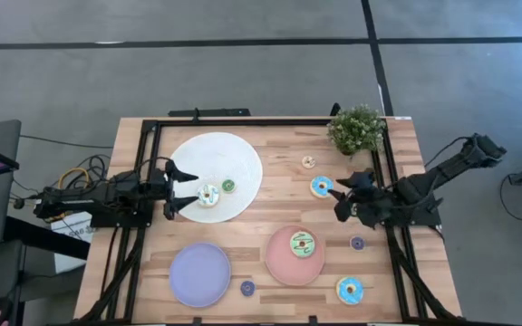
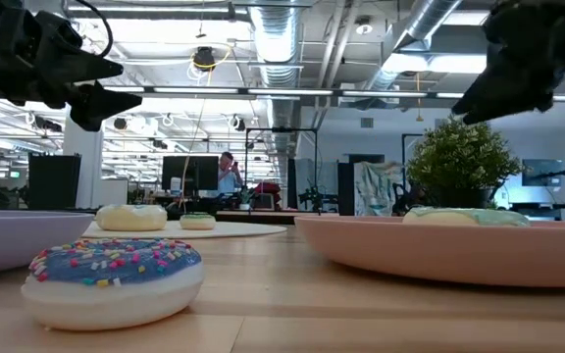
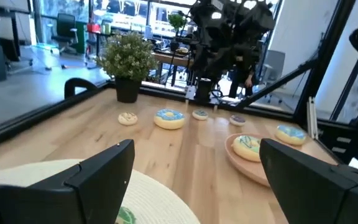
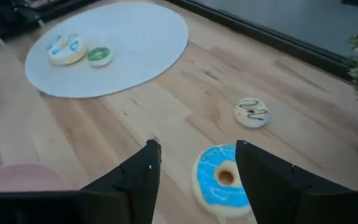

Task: Pick & Place donuts
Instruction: Put the small green donut on the purple plate

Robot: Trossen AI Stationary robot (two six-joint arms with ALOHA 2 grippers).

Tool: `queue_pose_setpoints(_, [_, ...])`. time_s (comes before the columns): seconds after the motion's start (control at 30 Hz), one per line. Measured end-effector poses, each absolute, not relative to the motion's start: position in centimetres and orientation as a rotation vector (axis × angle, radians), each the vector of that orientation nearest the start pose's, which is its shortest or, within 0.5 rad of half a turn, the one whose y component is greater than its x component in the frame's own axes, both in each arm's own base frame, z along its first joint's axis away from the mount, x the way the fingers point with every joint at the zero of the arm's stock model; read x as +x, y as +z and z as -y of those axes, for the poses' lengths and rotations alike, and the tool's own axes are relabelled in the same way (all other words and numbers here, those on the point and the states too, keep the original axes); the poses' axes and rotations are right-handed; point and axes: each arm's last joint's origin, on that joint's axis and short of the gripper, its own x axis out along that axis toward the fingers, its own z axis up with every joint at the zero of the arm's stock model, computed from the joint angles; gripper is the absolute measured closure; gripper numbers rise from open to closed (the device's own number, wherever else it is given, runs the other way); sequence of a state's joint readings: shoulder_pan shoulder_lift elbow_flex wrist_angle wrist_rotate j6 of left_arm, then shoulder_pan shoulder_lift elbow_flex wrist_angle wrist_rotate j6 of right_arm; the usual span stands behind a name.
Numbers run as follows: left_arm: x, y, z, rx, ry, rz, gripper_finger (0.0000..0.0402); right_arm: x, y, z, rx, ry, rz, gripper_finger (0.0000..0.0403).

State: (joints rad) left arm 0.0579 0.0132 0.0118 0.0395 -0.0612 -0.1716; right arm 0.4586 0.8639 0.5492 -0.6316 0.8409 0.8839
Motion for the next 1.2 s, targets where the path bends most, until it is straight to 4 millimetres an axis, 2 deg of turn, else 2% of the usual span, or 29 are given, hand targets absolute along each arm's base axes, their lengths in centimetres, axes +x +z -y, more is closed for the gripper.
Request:
queue_pose_setpoints(0.13, [9.7,17.1,-0.7,-0.180,0.117,0.056,0.0061,15.0,19.2,-4.2,0.261,-0.615,-0.491,0.0212])
queue_pose_setpoints(0.27, [9.7,17.3,-0.8,-0.180,0.117,0.081,0.0061,15.5,18.3,-3.7,0.252,-0.565,-0.470,0.0216])
queue_pose_setpoints(0.53, [9.7,17.4,-0.8,-0.190,0.128,0.088,0.0061,16.4,18.8,-2.9,0.212,-0.532,-0.442,0.0223])
queue_pose_setpoints(0.93, [9.7,17.3,-0.8,-0.263,0.147,0.086,0.0061,16.4,18.7,-2.8,0.191,-0.521,-0.464,0.0226])
queue_pose_setpoints(1.07, [9.6,17.5,-1.1,-0.357,0.244,0.135,0.0061,16.4,18.7,-2.8,0.191,-0.521,-0.464,0.0226])
queue_pose_setpoints(1.2, [9.7,17.1,-1.6,-0.364,0.406,0.120,0.0061,16.4,18.7,-2.8,0.191,-0.521,-0.464,0.0228])
